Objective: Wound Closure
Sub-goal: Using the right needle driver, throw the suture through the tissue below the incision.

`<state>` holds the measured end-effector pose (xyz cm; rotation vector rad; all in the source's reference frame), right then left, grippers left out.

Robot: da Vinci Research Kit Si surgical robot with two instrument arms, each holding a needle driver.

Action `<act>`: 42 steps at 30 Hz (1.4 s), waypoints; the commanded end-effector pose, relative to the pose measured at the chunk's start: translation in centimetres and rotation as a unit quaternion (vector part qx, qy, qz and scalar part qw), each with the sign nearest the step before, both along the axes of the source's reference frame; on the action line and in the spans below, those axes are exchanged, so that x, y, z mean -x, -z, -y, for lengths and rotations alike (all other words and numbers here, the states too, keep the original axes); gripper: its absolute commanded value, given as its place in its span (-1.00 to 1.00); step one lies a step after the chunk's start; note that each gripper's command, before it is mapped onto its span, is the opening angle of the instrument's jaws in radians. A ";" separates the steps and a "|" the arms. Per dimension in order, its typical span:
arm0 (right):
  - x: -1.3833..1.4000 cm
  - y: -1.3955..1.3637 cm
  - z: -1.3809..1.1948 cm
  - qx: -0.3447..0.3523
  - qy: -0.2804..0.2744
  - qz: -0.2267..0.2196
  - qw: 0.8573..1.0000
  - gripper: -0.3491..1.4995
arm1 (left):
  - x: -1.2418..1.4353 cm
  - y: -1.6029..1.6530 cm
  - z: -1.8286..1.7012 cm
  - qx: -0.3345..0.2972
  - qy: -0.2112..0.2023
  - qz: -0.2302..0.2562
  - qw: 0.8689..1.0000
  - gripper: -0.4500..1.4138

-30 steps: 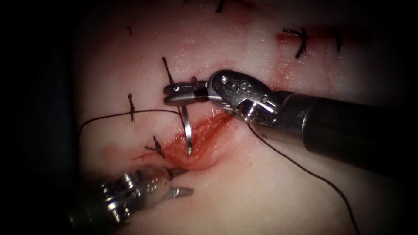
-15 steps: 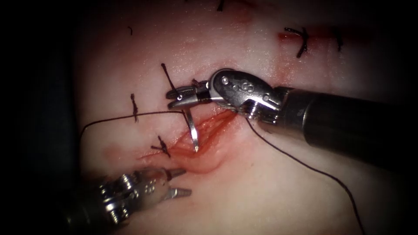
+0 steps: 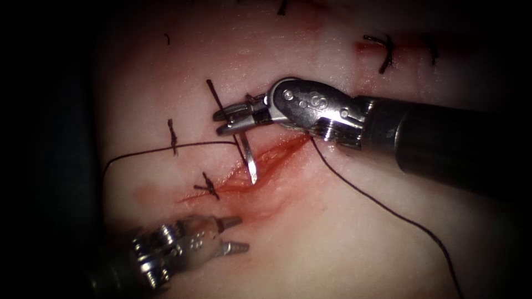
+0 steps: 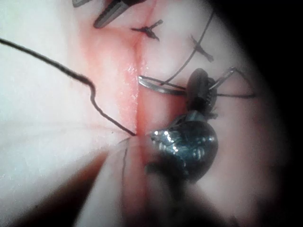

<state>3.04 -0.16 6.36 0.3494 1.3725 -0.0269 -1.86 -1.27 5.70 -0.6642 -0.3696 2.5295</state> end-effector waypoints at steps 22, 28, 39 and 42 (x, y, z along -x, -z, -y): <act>0.00 -0.06 -0.29 0.114 -0.074 -0.006 0.991 -1.00 | 0.12 -0.05 0.00 0.001 -0.007 0.004 1.000 -0.30; -0.11 0.00 -0.11 0.100 -0.035 -0.015 0.994 -1.00 | 0.12 -0.05 0.00 0.001 -0.007 0.004 1.000 -0.30; -0.19 0.02 0.09 0.073 0.031 0.006 0.997 -1.00 | 0.11 -0.02 -0.02 -0.002 -0.008 0.005 1.000 -0.29; -0.17 0.01 0.06 0.048 0.023 0.012 0.999 -1.00 | 0.12 -0.02 -0.03 -0.002 -0.008 0.005 1.000 -0.29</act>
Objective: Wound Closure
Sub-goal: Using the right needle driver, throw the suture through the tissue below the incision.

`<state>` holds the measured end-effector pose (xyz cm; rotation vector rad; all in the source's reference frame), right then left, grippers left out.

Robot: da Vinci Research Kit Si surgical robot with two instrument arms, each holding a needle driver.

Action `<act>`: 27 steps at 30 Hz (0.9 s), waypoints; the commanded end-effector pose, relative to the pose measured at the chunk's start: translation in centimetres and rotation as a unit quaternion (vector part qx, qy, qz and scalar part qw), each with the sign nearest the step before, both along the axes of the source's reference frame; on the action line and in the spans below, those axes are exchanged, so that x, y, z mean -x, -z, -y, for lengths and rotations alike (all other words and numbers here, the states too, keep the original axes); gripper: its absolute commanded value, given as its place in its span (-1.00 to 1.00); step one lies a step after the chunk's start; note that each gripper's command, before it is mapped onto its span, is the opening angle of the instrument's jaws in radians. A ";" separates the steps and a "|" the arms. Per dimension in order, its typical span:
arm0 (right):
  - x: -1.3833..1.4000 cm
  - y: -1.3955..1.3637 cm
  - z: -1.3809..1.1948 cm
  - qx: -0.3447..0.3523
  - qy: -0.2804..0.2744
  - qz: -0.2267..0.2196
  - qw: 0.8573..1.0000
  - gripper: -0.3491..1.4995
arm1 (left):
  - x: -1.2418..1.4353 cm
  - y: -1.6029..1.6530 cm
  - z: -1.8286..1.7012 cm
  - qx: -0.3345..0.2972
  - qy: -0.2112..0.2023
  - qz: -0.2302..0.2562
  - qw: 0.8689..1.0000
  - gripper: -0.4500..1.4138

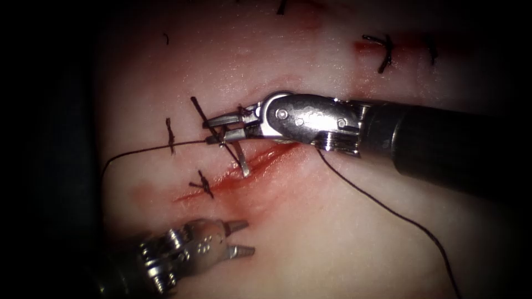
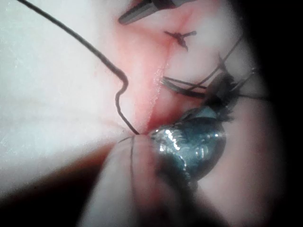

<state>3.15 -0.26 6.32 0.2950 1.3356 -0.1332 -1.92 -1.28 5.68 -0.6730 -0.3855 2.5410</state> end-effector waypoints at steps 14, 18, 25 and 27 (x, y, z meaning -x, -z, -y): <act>-0.03 -0.08 0.02 -0.103 0.002 0.021 0.994 -1.00 | 0.06 -0.02 -0.05 0.001 -0.003 0.001 1.000 -0.27; -0.03 -0.08 0.08 -0.151 0.017 0.035 0.988 -1.00 | 0.06 -0.02 -0.05 0.001 -0.003 0.001 1.000 -0.27; -0.04 -0.11 0.00 -0.208 -0.034 0.047 0.977 -1.00 | 0.06 -0.02 -0.05 0.001 -0.003 0.001 1.000 -0.26; -0.03 -0.12 -0.03 -0.217 -0.045 0.052 0.974 -1.00 | 0.06 -0.02 -0.05 0.001 -0.003 0.001 1.000 -0.26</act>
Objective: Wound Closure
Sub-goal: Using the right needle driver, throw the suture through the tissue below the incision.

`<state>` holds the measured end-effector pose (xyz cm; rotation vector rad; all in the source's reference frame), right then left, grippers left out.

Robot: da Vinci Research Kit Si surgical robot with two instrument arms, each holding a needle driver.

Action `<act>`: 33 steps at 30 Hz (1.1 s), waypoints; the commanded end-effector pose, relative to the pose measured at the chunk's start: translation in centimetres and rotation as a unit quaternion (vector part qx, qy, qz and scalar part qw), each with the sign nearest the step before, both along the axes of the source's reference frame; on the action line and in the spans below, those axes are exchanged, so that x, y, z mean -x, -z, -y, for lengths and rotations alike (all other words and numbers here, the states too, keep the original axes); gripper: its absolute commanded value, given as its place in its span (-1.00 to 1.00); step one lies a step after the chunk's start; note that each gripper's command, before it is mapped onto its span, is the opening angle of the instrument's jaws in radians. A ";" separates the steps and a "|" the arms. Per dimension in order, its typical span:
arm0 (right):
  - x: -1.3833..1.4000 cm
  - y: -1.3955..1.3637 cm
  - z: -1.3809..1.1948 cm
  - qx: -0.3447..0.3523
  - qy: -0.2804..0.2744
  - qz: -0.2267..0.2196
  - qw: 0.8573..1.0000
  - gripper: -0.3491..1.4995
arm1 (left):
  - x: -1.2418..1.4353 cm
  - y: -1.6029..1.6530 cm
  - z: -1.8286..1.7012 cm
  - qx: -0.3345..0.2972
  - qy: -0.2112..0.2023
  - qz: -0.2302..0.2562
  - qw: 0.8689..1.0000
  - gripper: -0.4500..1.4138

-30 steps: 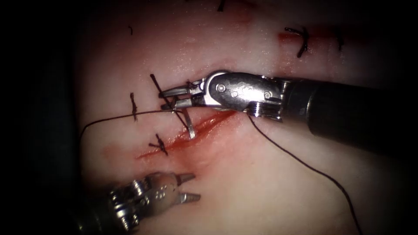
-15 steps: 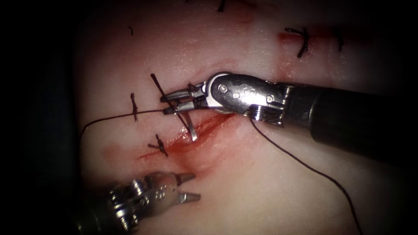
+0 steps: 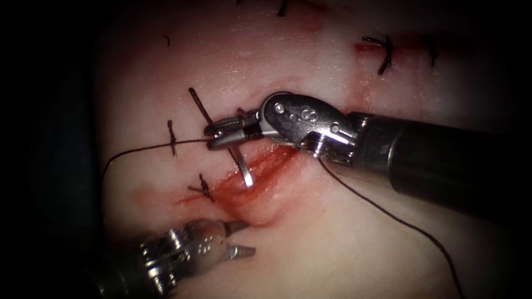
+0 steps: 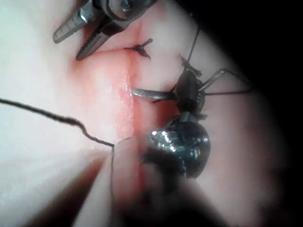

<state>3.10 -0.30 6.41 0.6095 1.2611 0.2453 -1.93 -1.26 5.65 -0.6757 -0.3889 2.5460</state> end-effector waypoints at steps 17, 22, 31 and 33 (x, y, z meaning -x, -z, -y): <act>-0.03 -0.05 0.01 -0.177 -0.006 0.015 0.984 -1.00 | 0.06 -0.05 -0.03 0.001 0.000 0.000 1.000 -0.26; -0.08 -0.03 0.11 -0.235 0.010 0.017 0.972 -1.00 | 0.06 -0.05 -0.03 0.001 0.000 0.000 1.000 -0.25; -0.07 0.04 0.21 -0.286 0.018 0.025 0.958 -1.00 | 0.04 -0.05 -0.03 0.001 -0.001 0.001 1.000 -0.24; -0.04 0.07 0.24 -0.285 0.019 0.026 0.958 -1.00 | 0.03 -0.05 -0.04 0.001 -0.001 0.001 1.000 -0.24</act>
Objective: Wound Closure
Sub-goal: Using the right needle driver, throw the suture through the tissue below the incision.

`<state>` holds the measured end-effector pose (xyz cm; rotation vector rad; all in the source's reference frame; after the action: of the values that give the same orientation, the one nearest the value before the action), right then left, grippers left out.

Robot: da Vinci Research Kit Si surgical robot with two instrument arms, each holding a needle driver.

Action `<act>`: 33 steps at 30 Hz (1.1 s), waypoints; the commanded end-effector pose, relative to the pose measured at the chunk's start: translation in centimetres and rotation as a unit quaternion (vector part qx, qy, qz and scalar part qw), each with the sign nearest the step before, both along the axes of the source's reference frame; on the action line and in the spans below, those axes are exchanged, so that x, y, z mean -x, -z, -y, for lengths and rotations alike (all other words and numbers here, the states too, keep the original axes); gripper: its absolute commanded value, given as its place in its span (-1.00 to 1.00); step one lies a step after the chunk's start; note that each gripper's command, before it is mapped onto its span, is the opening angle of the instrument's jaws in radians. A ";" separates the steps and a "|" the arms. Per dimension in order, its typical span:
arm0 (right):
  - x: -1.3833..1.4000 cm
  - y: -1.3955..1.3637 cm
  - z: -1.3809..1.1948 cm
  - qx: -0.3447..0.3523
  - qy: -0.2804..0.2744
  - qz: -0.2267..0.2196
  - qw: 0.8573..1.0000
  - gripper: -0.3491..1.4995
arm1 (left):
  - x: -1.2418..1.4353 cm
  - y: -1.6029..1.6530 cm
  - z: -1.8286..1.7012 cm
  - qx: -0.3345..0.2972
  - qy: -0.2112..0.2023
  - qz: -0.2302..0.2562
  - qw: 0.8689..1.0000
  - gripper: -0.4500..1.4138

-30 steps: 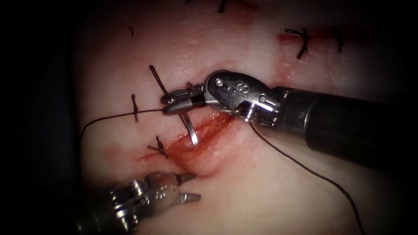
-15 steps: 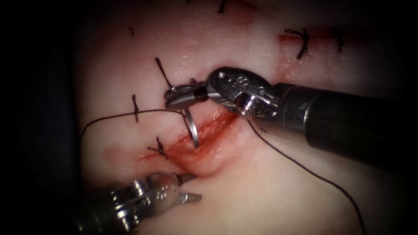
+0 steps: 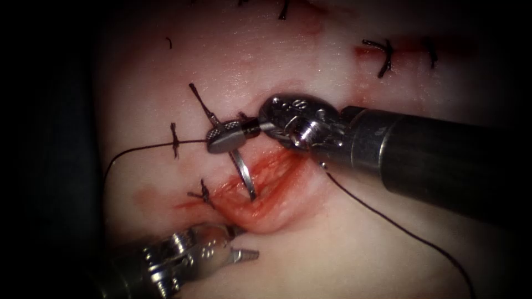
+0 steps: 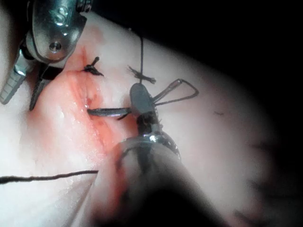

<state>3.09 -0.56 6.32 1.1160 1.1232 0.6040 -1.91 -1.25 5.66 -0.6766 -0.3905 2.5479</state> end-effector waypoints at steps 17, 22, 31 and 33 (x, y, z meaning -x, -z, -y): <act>0.00 0.40 0.33 -0.042 0.018 -0.003 0.999 -1.00 | 0.00 -0.06 -0.04 0.000 -0.004 0.003 1.000 -0.24; -0.01 0.42 0.41 -0.060 0.029 0.000 0.998 -1.00 | -0.02 -0.06 -0.05 0.001 -0.005 0.003 1.000 -0.23; 0.05 0.44 0.50 -0.096 0.041 0.031 0.994 -1.00 | -0.04 -0.06 -0.05 0.002 -0.006 0.003 1.000 -0.22; 0.07 0.43 0.49 -0.093 0.038 0.039 0.994 -1.00 | -0.05 -0.06 -0.05 0.002 -0.006 0.003 1.000 -0.22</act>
<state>2.95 -1.10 5.87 1.2793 0.9629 0.7031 -1.80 -1.23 5.68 -0.6837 -0.3937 2.5586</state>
